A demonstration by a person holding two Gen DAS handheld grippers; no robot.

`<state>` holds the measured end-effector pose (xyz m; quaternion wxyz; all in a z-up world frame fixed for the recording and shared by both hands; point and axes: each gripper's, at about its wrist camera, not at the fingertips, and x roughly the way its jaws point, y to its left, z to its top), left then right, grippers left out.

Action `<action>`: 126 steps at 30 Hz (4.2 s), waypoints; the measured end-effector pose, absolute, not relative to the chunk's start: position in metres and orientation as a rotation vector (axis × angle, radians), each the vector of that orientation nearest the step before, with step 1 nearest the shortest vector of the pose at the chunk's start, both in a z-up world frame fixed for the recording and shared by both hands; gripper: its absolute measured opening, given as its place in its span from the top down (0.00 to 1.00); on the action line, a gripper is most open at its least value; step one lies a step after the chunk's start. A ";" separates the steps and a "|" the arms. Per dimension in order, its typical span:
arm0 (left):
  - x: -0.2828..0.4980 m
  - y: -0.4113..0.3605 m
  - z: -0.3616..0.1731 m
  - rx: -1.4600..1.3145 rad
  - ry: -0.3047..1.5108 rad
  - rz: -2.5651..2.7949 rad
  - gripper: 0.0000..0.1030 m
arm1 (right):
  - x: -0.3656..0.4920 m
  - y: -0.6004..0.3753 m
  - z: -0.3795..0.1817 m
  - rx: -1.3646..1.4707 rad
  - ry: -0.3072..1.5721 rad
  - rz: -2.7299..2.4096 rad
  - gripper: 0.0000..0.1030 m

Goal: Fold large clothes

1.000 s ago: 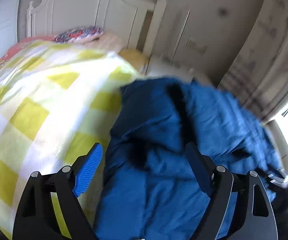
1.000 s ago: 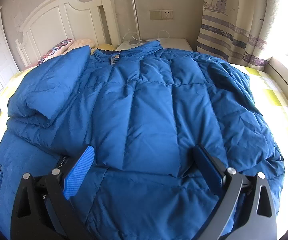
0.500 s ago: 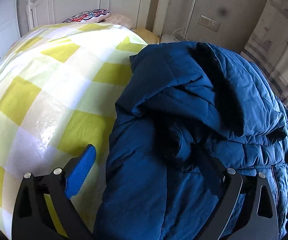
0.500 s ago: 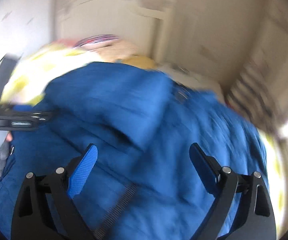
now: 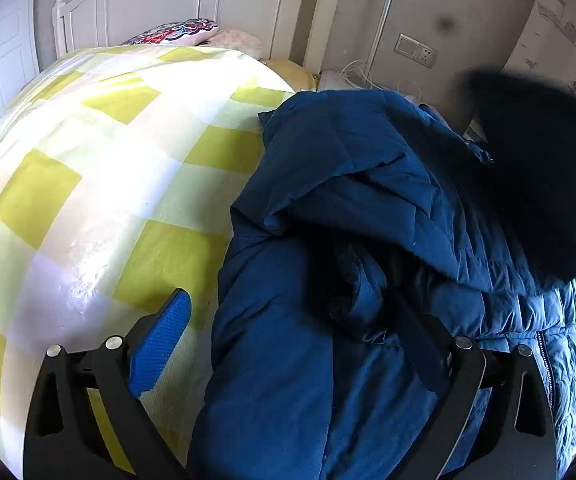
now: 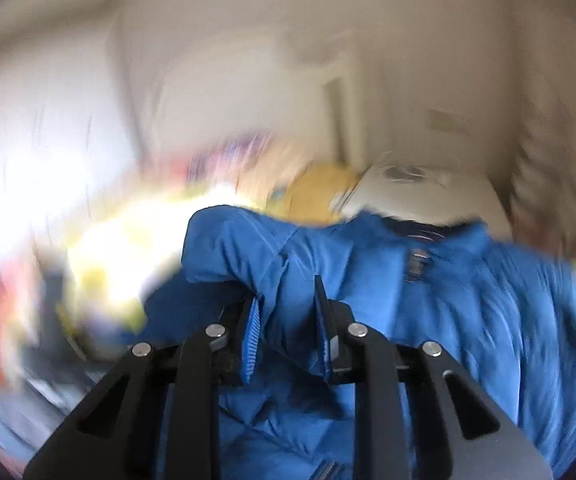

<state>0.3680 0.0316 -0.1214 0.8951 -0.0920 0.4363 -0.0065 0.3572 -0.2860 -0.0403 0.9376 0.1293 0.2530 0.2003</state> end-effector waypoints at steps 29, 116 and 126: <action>0.371 0.028 -0.123 -0.185 0.907 -0.020 0.05 | 0.302 -0.434 -0.110 0.675 0.602 0.100 0.83; 0.480 -0.005 -0.112 -0.172 0.984 -0.052 0.04 | 0.362 -0.359 -0.104 0.077 0.757 -0.019 0.22; 0.434 -0.001 -0.081 -0.182 0.761 0.017 0.05 | 0.362 -0.358 -0.104 0.074 0.759 -0.023 0.22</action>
